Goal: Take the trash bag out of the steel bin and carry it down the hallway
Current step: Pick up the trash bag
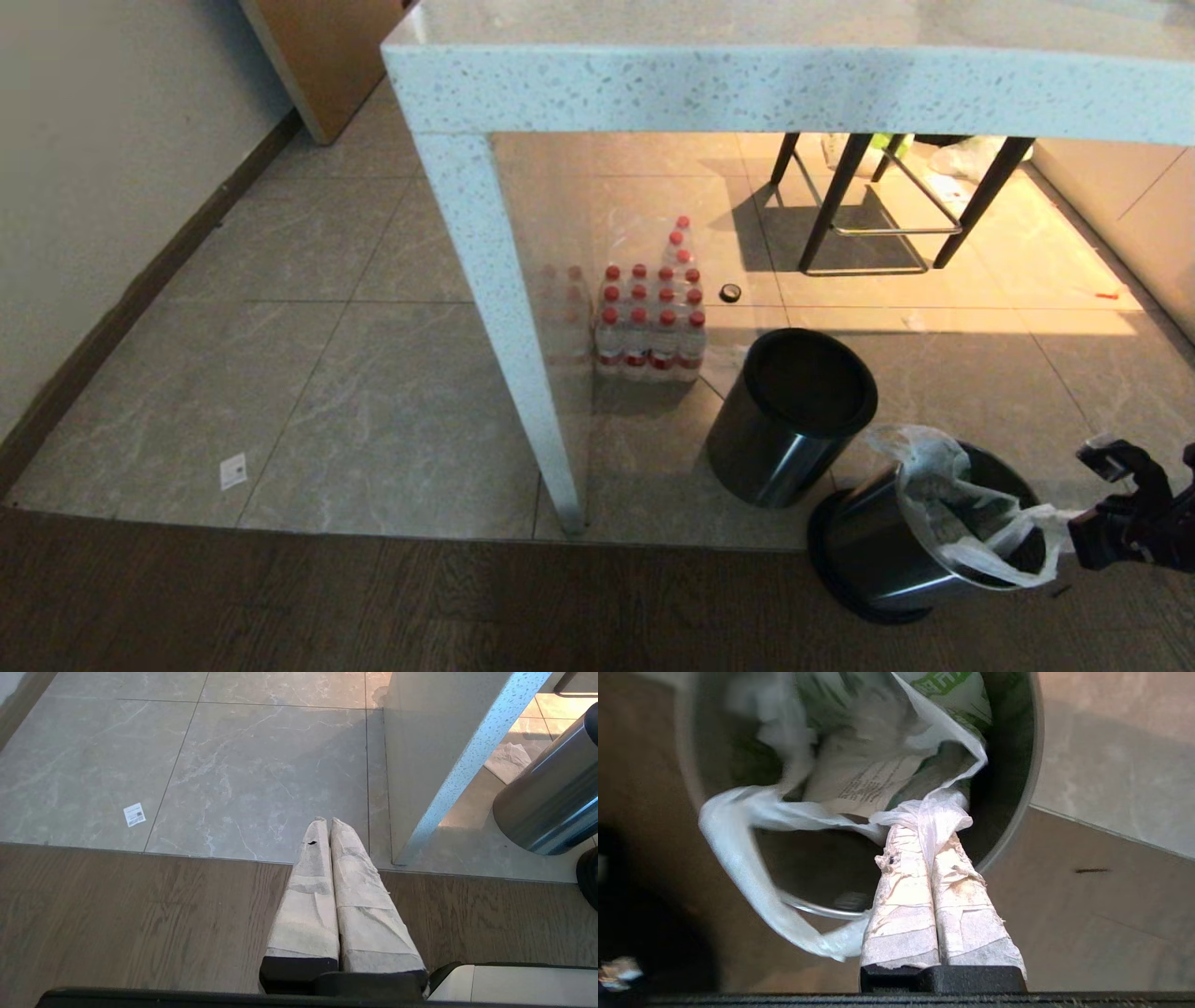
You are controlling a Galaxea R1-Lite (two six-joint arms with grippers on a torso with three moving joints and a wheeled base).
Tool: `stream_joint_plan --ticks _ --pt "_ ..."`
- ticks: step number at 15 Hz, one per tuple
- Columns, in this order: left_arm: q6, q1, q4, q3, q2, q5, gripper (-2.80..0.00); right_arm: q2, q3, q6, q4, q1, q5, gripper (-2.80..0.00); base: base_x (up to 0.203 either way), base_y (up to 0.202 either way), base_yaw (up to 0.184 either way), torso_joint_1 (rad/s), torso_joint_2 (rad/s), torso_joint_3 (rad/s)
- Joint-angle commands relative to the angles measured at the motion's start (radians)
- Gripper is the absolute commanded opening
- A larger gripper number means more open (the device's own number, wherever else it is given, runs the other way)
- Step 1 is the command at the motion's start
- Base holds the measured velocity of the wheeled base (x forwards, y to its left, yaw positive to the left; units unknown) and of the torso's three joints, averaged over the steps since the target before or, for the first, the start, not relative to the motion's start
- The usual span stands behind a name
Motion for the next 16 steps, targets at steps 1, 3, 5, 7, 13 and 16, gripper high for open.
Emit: stream_joint_plan --ticks 1,3,5,7,13,16 --pt "0.0 0.0 0.0 0.002 0.0 0.0 -2.8 -0.05 0.023 0.011 -0.003 0.0 0.019 -2.8 0.0 0.0 0.0 0.0 0.0 0.0" --pt "0.0 0.0 0.0 0.002 0.0 0.0 -2.8 -0.107 0.074 0.018 0.005 -0.001 0.052 -2.8 0.0 0.0 0.0 0.0 0.0 0.0" --pt "0.0 0.0 0.0 0.002 -0.001 0.001 -2.8 -0.182 0.128 0.019 0.021 -0.002 0.078 -2.8 0.0 0.0 0.0 0.0 0.0 0.0" --pt "0.0 0.0 0.0 0.002 -0.001 0.0 -2.8 -0.243 0.181 0.02 0.028 -0.002 0.084 -2.8 0.0 0.0 0.0 0.0 0.0 0.0" --pt "0.0 0.0 0.0 0.001 0.0 0.0 -2.8 -0.435 0.186 0.017 0.247 -0.001 0.139 -2.8 0.0 0.0 0.0 0.0 0.0 0.0" --pt "0.0 0.0 0.0 0.002 0.0 0.001 -2.8 -0.529 0.182 0.01 0.357 -0.001 0.19 -2.8 0.0 0.0 0.0 0.0 0.0 0.0"
